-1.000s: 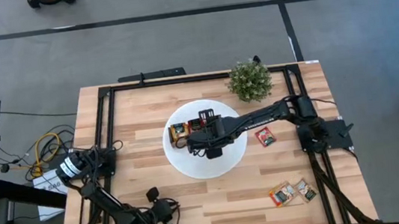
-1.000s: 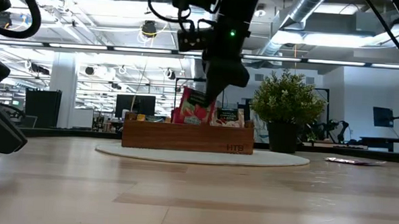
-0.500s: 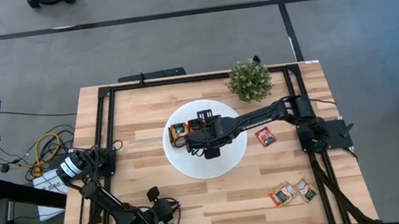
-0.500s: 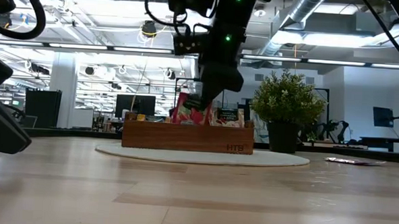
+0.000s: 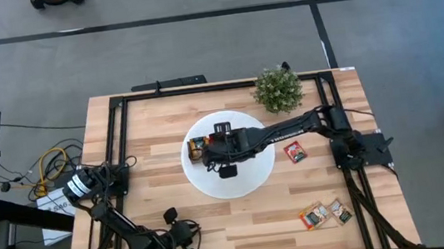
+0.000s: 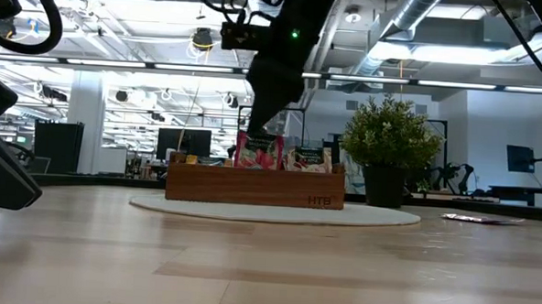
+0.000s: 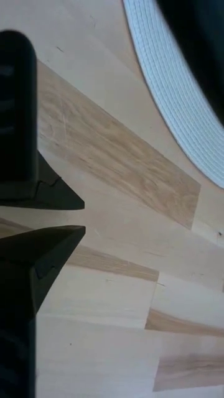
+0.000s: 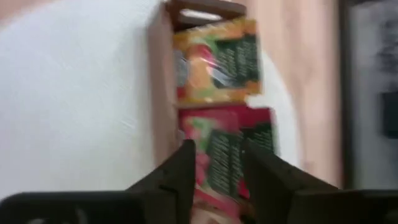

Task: Pick & Place Tea
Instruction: Put the red tea bag into the middle section of the wooden organizer

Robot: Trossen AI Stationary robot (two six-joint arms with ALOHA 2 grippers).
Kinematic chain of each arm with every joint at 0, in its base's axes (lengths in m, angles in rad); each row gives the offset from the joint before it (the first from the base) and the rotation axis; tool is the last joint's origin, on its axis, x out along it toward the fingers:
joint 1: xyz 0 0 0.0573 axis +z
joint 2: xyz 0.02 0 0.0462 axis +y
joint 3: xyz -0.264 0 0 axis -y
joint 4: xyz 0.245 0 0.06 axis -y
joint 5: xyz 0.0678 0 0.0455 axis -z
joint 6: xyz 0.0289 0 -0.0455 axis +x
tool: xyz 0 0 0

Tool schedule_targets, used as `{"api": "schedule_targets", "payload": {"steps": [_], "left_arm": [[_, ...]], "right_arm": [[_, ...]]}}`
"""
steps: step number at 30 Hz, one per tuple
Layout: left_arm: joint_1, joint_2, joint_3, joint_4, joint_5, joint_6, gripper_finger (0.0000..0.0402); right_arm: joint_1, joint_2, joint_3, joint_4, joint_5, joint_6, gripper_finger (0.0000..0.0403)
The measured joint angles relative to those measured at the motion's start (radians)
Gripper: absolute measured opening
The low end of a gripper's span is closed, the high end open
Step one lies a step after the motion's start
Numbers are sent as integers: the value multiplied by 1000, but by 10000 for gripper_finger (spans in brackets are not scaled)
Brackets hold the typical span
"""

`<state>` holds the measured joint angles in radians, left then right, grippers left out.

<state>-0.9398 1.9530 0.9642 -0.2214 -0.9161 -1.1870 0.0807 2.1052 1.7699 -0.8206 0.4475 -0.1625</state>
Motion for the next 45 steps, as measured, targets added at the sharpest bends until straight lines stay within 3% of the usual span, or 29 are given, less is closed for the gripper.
{"api": "schedule_targets", "payload": {"steps": [5,7,18,24,29,35,45], "left_arm": [[0,0,0,0,0,0,46],[0,0,0,0,0,0,46],[0,0,0,0,0,0,46],[0,0,0,0,0,1,46],[0,0,0,0,0,1,46],[0,0,0,0,0,5,46],[0,0,0,14,3,14,46]], "right_arm": [[-41,4,-1,28,-83,69,27],[-54,10,-11,51,-87,81,9],[-55,11,-27,99,-159,76,6],[-37,-18,-28,141,-32,114,2],[-45,-42,-26,142,83,319,1],[-64,-12,-66,159,49,464,0],[-45,-13,-134,251,4,477,0]]}}
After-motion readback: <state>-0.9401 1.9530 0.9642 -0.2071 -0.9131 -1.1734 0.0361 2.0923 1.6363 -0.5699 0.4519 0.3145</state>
